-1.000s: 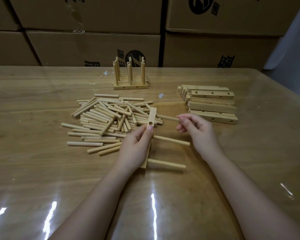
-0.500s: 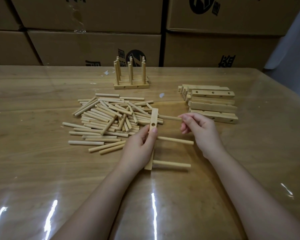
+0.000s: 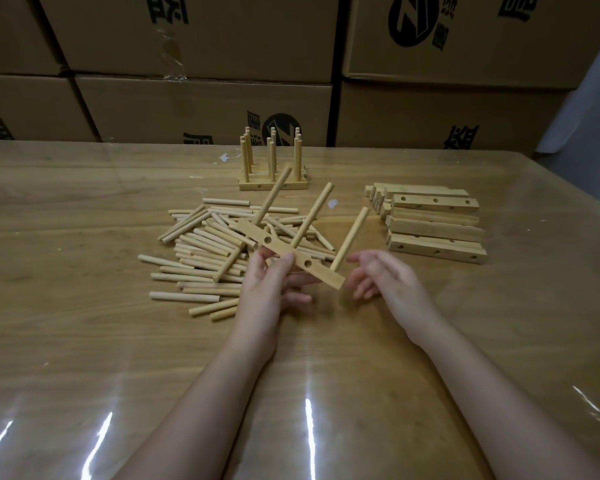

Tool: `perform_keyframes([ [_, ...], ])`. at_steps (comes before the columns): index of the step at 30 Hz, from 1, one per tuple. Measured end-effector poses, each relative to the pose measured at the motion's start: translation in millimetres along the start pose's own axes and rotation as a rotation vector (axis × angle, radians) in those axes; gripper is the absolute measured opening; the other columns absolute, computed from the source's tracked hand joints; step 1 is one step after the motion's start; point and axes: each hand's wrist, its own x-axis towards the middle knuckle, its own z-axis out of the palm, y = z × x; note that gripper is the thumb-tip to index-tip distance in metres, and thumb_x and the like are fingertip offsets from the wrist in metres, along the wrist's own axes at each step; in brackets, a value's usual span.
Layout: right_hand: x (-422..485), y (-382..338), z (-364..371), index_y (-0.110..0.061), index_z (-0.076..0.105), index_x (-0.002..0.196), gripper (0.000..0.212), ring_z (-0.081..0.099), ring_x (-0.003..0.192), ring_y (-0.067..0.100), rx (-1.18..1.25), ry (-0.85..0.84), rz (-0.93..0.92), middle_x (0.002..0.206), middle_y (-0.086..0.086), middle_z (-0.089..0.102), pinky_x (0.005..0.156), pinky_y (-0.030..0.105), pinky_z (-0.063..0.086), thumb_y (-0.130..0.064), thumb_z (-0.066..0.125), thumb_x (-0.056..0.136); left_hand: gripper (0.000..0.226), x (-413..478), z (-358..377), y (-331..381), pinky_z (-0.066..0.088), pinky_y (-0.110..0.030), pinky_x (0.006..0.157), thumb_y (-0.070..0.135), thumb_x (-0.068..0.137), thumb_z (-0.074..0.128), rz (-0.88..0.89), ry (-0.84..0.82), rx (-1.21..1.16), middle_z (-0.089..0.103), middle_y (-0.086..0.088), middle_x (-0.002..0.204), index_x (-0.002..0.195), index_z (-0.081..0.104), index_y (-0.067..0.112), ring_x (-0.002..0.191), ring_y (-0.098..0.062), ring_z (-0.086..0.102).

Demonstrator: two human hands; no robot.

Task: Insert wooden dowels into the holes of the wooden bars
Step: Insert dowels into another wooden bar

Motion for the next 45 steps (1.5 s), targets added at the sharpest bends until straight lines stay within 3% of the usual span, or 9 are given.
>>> perform_keyframes([
  [3,-2.1,0.5,4.8,-0.025,0.063,0.097,0.011,0.063,0.066,0.002,-0.053,-0.031,-0.048,0.078,-0.011,0.071,0.059,0.012,0.047,-0.022,0.059,0.087,0.014,-1.2,-1.7,0.9,0.052,-0.02,0.05,0.017,0.095,0.051,0.015,-0.035,-0.007,0.073,-0.01,0.095,0.107,0.046,0.012,0.082,-0.02,0.072],
  [5,-2.3,0.9,4.7,-0.026,0.065,0.094,0.015,0.063,0.067,0.001,-0.051,0.002,-0.065,0.078,-0.012,0.07,0.061,0.011,0.047,-0.013,0.059,0.088,0.016,-2.1,-0.9,2.0,0.054,-0.021,0.052,0.015,0.095,0.052,0.006,-0.035,-0.006,0.072,-0.012,0.099,0.108,0.045,0.011,0.085,-0.021,0.072],
  [9,-1.7,0.7,3.9,-0.036,0.066,0.09,0.017,0.063,0.077,0.0,-0.114,0.017,-0.034,0.081,-0.015,0.069,0.067,0.009,0.046,-0.02,0.065,0.083,0.021,-2.9,0.8,1.4,0.055,-0.022,0.054,0.011,0.094,0.053,-0.01,-0.027,0.033,0.07,-0.016,0.1,0.113,0.045,0.01,0.084,-0.02,0.071],
  [19,1.7,6.1,3.9,-0.028,0.069,0.087,0.007,0.058,0.073,0.002,-0.255,-0.014,0.047,0.081,-0.002,0.067,0.065,0.01,0.042,-0.024,0.068,0.083,0.014,-1.7,4.7,-5.3,0.054,-0.022,0.053,0.005,0.094,0.053,-0.018,-0.013,0.181,0.07,-0.014,0.098,0.104,0.047,0.013,0.082,-0.019,0.07],
  [24,7.5,6.7,3.8,-0.024,0.071,0.088,0.008,0.061,0.078,0.006,-0.239,0.046,0.084,0.083,-0.004,0.07,0.068,0.011,0.043,-0.02,0.07,0.08,0.012,-3.9,5.9,-10.0,0.046,-0.019,0.042,0.005,0.092,0.056,-0.046,0.022,0.321,0.069,-0.017,0.084,0.087,0.048,0.011,0.051,-0.008,0.064],
  [26,13.2,4.1,1.6,-0.022,0.072,0.09,0.01,0.063,0.082,0.005,-0.236,0.036,0.136,0.085,-0.006,0.071,0.072,0.014,0.044,-0.023,0.071,0.079,0.013,-3.4,5.4,-11.2,0.044,-0.02,0.04,0.001,0.091,0.055,-0.011,0.023,0.376,0.069,-0.015,0.084,0.087,0.05,0.012,0.051,-0.009,0.063],
  [34,80.5,-15.6,-21.9,-0.033,0.066,0.084,0.01,0.06,0.085,0.0,-0.378,0.116,0.101,0.085,-0.018,0.066,0.069,0.017,0.04,-0.025,0.07,0.081,0.02,-3.7,5.7,-18.7,0.048,-0.031,0.056,0.001,0.088,0.053,0.006,-0.081,0.556,0.065,0.001,0.06,0.082,0.055,0.02,0.053,-0.017,0.06],
  [39,143.4,-1.6,-10.1,-0.02,0.067,0.108,0.028,0.057,0.102,0.017,-0.522,0.145,0.078,0.104,-0.003,0.066,0.087,0.031,0.042,-0.027,0.07,0.081,0.018,-3.0,2.1,-22.7,0.05,-0.031,0.058,0.005,0.086,0.052,-0.004,-0.102,0.569,0.068,0.001,0.063,0.081,0.054,0.022,0.054,-0.015,0.062],
  [45,189.1,11.1,8.5,-0.023,0.063,0.116,0.032,0.052,0.094,0.009,-0.615,0.101,0.115,0.115,-0.002,0.063,0.078,0.026,0.038,-0.029,0.065,0.085,0.015,-0.1,1.1,-29.5,0.055,-0.035,0.061,0.032,0.073,0.049,0.016,-0.084,0.587,0.069,0.003,0.063,0.081,0.056,0.043,0.054,-0.016,0.064],
])
